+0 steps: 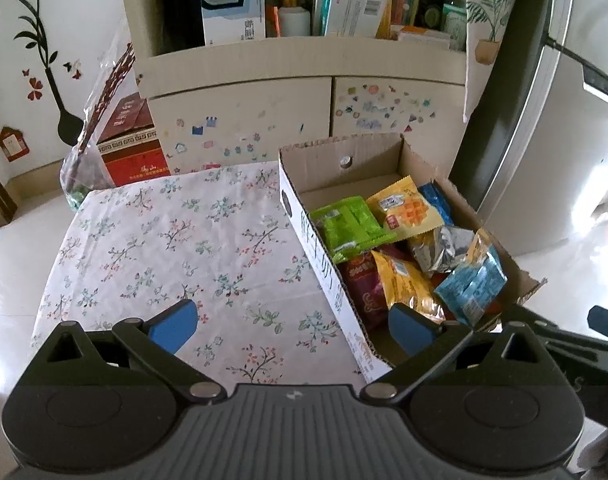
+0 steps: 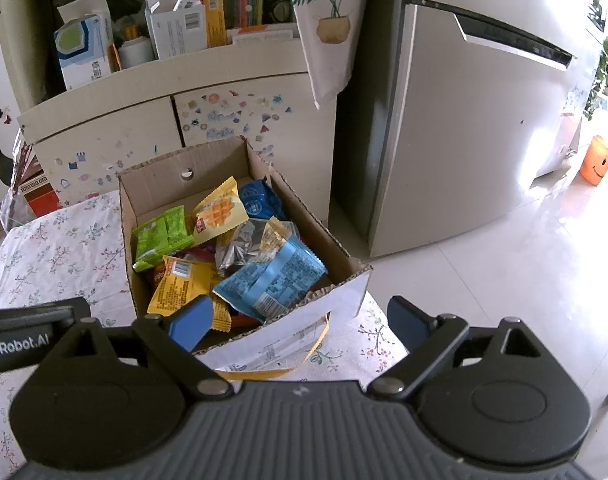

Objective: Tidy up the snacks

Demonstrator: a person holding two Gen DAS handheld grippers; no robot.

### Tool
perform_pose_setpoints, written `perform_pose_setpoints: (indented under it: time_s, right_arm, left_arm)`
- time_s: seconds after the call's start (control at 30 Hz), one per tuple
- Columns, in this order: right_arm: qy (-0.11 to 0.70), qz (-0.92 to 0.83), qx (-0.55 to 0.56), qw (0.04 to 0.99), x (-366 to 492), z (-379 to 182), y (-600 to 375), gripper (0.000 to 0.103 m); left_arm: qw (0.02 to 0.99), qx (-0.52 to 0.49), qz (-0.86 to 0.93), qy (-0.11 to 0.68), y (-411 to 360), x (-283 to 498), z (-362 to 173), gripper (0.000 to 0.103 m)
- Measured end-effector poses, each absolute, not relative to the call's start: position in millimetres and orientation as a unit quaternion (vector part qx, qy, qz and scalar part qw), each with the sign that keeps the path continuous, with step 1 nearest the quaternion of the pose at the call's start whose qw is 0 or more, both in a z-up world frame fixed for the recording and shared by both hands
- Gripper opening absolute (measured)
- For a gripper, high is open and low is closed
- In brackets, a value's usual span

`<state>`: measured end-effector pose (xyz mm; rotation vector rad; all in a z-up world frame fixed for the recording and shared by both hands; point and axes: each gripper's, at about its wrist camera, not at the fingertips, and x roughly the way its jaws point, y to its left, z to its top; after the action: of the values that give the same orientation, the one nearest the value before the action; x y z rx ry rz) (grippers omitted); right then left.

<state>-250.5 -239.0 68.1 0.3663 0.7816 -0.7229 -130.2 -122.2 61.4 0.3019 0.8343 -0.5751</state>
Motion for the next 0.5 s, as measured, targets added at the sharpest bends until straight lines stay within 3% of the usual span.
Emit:
perform_pose_setpoints:
  time_s: [0.5]
  right_arm:
    - [0.375,-0.336,0.170,0.847,-249.4,66.8,-236.4,0.094]
  left_arm:
    - [0.851,0.119,-0.280,0.428,-116.6,-121.5,56.9,0.103]
